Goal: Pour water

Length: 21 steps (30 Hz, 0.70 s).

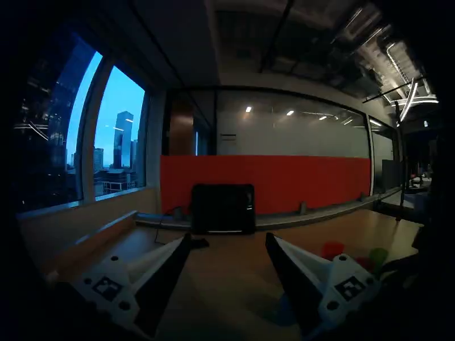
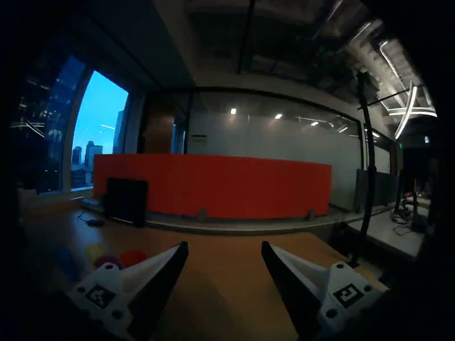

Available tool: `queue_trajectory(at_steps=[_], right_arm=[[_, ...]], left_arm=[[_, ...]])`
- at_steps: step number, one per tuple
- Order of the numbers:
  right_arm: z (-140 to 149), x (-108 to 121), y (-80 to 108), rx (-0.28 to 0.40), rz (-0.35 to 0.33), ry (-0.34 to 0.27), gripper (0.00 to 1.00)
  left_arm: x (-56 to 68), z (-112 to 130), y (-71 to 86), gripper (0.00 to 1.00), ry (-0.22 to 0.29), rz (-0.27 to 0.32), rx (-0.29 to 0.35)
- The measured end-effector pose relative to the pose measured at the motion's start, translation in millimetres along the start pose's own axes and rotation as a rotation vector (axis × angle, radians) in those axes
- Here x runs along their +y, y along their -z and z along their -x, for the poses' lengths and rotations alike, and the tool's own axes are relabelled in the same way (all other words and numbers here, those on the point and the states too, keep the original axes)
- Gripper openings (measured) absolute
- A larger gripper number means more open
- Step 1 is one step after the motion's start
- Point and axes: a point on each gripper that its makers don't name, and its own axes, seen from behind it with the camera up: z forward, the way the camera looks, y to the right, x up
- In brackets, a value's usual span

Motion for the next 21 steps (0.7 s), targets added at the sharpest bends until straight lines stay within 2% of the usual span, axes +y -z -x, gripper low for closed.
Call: queue_trajectory(at_steps=[11, 17, 21], right_arm=[[-82, 9, -7.7, 0.03, -0.006, -0.03, 1.0], [-112, 13, -9.4, 0.037, -0.005, -0.027, 1.0], [-125, 15, -9.6, 0.042, 0.001, -0.023, 1.0]], left_arm=[[-0.9, -74, -11.3, 0.96, -0.009, 0.02, 0.001], [5.5, -116, -16.0, 0.96, -0.011, 0.057, 0.032], [10.0, -129, -18.7, 0.96, -0.007, 0.073, 0.033]])
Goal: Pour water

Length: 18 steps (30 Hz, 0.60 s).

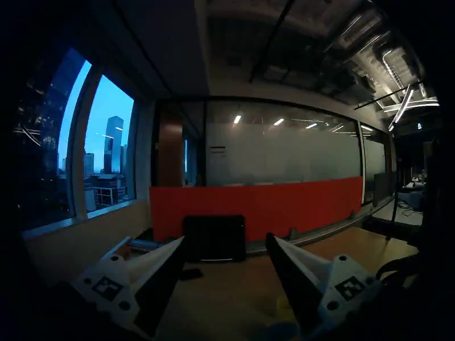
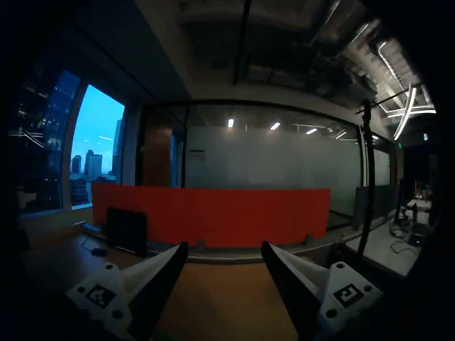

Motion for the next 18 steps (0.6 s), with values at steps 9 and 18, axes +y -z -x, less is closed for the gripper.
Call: queue_trajectory(at_steps=[9, 18], right_arm=[[-1, -7, -2.5, -0.014, -0.048, 0.025, 1.0], [-5, -43, 2.7, -0.028, -0.233, 0.004, 1.0]], left_arm=[[8.4, 4, -6.4, 0.95, -0.003, 0.048, -0.036], [27.1, 10, -10.3, 0.96, 0.009, 0.156, -0.062]])
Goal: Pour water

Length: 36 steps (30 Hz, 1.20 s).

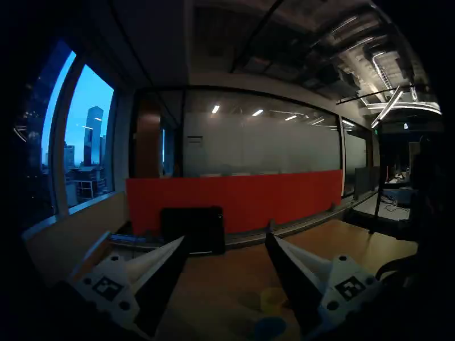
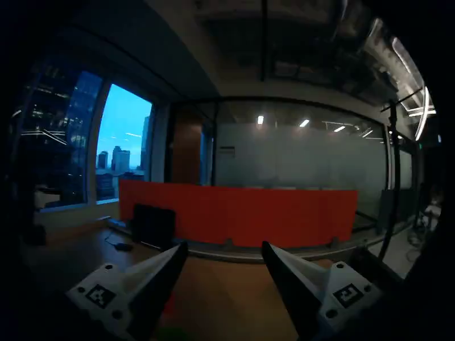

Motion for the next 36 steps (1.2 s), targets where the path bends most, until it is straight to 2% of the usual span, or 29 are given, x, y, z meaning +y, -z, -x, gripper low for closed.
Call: queue_trajectory(at_steps=[8, 14, 20, 26, 32, 36], right_arm=[[-7, -33, 8.1, 0.0, -0.176, -0.003, 1.0], [-17, -41, 9.8, 0.024, -0.25, -0.025, 1.0], [-15, -45, 11.8, 0.007, -0.298, -0.035, 1.0], [-9, -56, 16.9, -0.019, -0.354, -0.008, 1.0], [13, -63, 19.8, -0.076, -0.403, 0.018, 1.0], [30, -64, 22.4, -0.112, -0.434, 0.072, 1.0]], left_arm=[[8.1, -4, -1.7, 0.96, 0.009, 0.082, 0.0], [16.8, 1, -0.7, 0.96, -0.016, 0.147, -0.018], [27.7, 7, 1.7, 0.96, -0.042, 0.191, -0.028], [31.3, 14, 2.6, 0.96, -0.065, 0.215, -0.039], [37.8, 32, 4.1, 0.96, -0.076, 0.243, -0.075], [40.7, 46, 5.4, 0.96, -0.071, 0.266, -0.108]])
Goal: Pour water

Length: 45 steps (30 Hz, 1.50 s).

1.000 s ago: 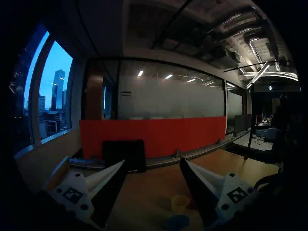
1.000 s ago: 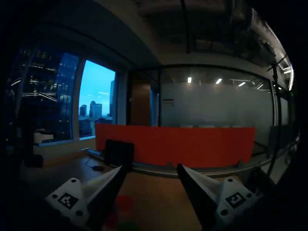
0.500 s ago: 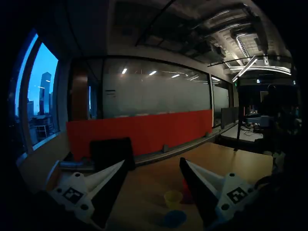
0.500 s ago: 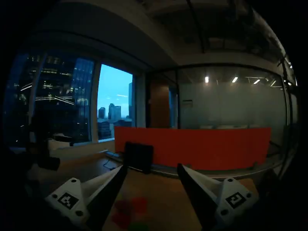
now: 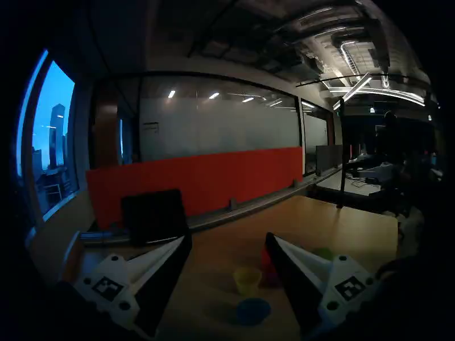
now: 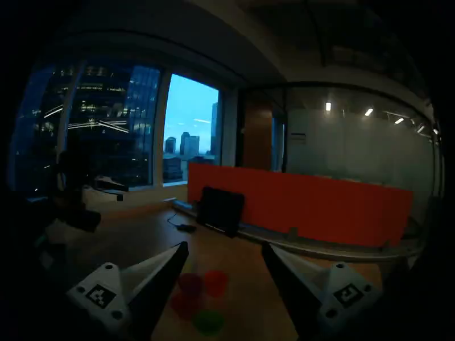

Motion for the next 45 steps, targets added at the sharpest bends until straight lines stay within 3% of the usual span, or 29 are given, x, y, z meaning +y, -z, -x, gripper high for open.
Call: queue_trajectory(at_steps=[15, 23, 38, 45], right_arm=[[63, -19, -1.5, -0.139, -0.117, 0.079, 0.99], [100, -22, -7.4, -0.198, -0.147, 0.077, 0.99], [157, -23, -13.1, -0.322, -0.222, 0.092, 0.98], [185, -22, -14.2, -0.394, -0.238, 0.1, 0.98]], left_arm=[[10.6, 51, -7.0, 0.96, 0.003, 0.089, -0.1], [11.7, 80, -11.5, 0.96, 0.0, 0.111, -0.144], [33.7, 138, -18.7, 0.96, 0.003, 0.221, -0.237], [36.1, 166, -24.9, 0.96, -0.01, 0.236, -0.301]])
